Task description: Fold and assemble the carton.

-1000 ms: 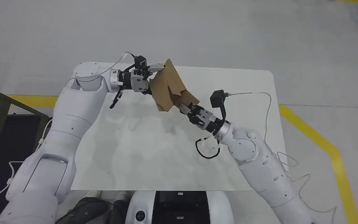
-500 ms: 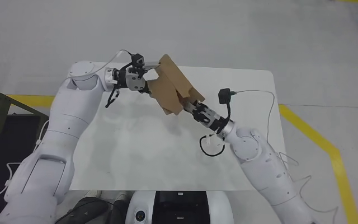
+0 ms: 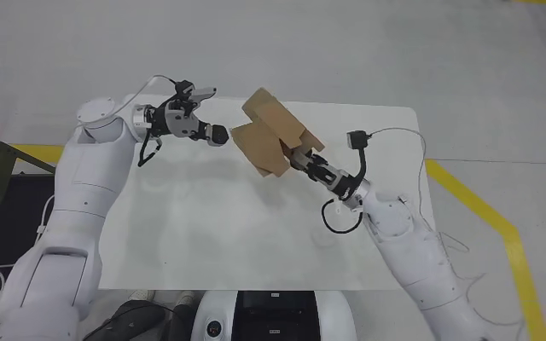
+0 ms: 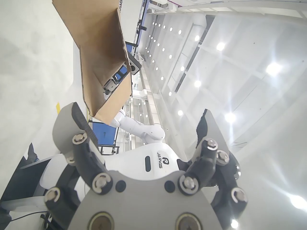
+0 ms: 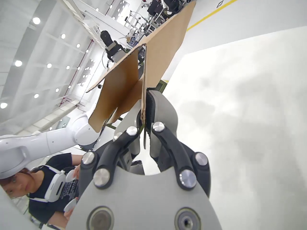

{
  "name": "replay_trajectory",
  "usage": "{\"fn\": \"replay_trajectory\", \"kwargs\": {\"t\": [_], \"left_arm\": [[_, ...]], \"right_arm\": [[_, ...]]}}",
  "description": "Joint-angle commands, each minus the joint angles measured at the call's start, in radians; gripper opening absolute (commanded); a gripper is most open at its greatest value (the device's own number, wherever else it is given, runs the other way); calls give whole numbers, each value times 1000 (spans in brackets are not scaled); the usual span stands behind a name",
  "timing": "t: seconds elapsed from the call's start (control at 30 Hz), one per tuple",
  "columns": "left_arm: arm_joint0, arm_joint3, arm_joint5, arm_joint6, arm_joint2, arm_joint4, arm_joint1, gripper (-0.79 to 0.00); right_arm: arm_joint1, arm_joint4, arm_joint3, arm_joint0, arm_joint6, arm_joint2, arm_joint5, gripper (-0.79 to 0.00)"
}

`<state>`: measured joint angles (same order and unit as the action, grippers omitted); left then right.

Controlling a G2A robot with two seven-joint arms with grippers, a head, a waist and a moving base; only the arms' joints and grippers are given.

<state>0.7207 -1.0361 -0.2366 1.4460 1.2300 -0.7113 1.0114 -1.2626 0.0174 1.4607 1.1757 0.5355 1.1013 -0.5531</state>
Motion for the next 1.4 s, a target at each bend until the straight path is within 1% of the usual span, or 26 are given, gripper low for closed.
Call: {"fn": "replay_trajectory", "kwargs": {"t": [0.0,0.17,0.3,0.4,0.47,0.57,0.73,0.87,0.93,1.1,1.37], "left_arm": [[5,3,-1,8,11,-2,-5,0],[9,4,-23,25,36,-20,-14,0],[12,-6,-58,38,39,-28,-19,0],[13,-19,-62,46,37,-25,-21,0],[15,-28,-47,58,33,-20,-22,0],[20,-43,-3,79,20,-8,-22,0],[21,-64,87,87,-2,12,-18,0],[13,-94,140,90,-27,45,-17,0],[13,-107,149,90,-42,43,-17,0],[12,-134,180,90,-79,9,-21,0],[11,-135,184,90,-81,3,-22,0]], "right_arm": [[4,65,-7,-2,59,13,5,-785],[18,97,-22,-4,167,43,-13,-785],[24,103,-37,-6,225,50,-38,-785],[27,128,-58,-12,280,41,-50,-785],[27,177,-74,-17,316,33,-39,-785],[25,283,-98,-19,328,30,33,-785],[26,354,-124,-34,391,23,89,-785],[25,433,-137,-45,477,10,140,-785],[25,472,-144,-50,509,8,159,-785],[24,516,-155,-62,541,5,183,-785],[23,539,-168,-69,542,5,183,-785]]}}
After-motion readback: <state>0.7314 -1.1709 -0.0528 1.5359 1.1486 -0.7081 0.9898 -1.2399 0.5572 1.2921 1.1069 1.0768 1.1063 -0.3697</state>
